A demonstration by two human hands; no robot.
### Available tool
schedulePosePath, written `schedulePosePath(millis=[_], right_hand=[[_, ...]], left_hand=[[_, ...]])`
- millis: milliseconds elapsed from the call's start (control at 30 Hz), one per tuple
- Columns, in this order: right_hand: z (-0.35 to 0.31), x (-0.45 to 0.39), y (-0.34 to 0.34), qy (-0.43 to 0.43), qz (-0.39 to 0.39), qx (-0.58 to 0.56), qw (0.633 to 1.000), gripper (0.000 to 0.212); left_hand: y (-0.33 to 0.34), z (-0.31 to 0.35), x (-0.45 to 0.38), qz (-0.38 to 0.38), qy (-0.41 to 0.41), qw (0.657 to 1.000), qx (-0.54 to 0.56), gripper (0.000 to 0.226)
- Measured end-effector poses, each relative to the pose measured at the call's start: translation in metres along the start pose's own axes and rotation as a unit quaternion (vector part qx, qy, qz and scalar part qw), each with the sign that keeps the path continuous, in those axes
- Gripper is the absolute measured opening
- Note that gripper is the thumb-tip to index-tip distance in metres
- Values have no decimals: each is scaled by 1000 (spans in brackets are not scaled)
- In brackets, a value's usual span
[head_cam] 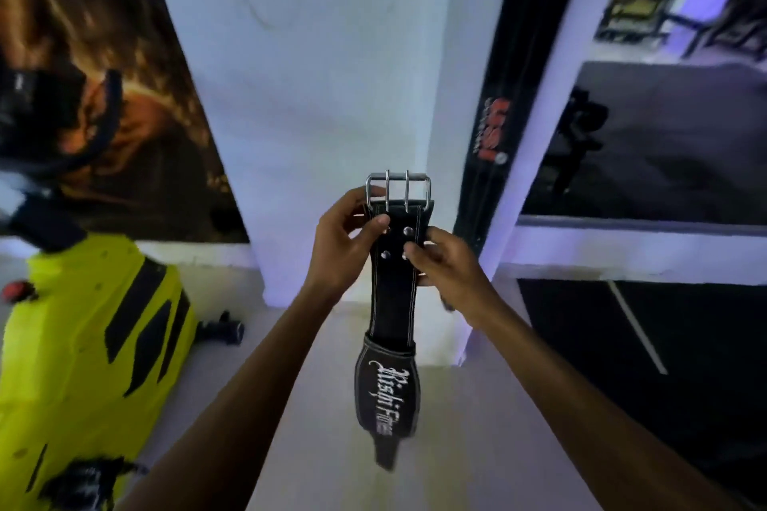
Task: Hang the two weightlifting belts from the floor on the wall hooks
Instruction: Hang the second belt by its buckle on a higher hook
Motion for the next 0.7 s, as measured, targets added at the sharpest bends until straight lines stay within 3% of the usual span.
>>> schedulePosePath(millis=[133,267,400,533,633,700], right_hand=[[-70,6,-80,-74,106,-25,991,18],[-136,11,-142,-145,123,-13,982,10],[-201,13,-208,-213,176,1,961,38],[-268,21,-245,-240,174,7,955,50],[-301,35,-257,-266,151,-14,952,10],[-310,47,-261,-282,143,-24,949,6]], left_hand=[[48,71,-30,25,51,998,20,21],[97,138,-56,50,91,994,46,18],[146,212,-84,60,136,987,58,15],[173,284,-111,64,181,979,70,14],[182,326,-126,73,204,973,76,13],[185,349,-133,72,212,971,89,15]])
Point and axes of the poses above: each hand's wrist, its own x-axis away from the middle knuckle, its own y-axis out of the palm, z = x × y, the point moved 6 cm from there along -x, towards the middle knuckle, and after that the axes turned 1 degree about y, right-handed, at the moved point
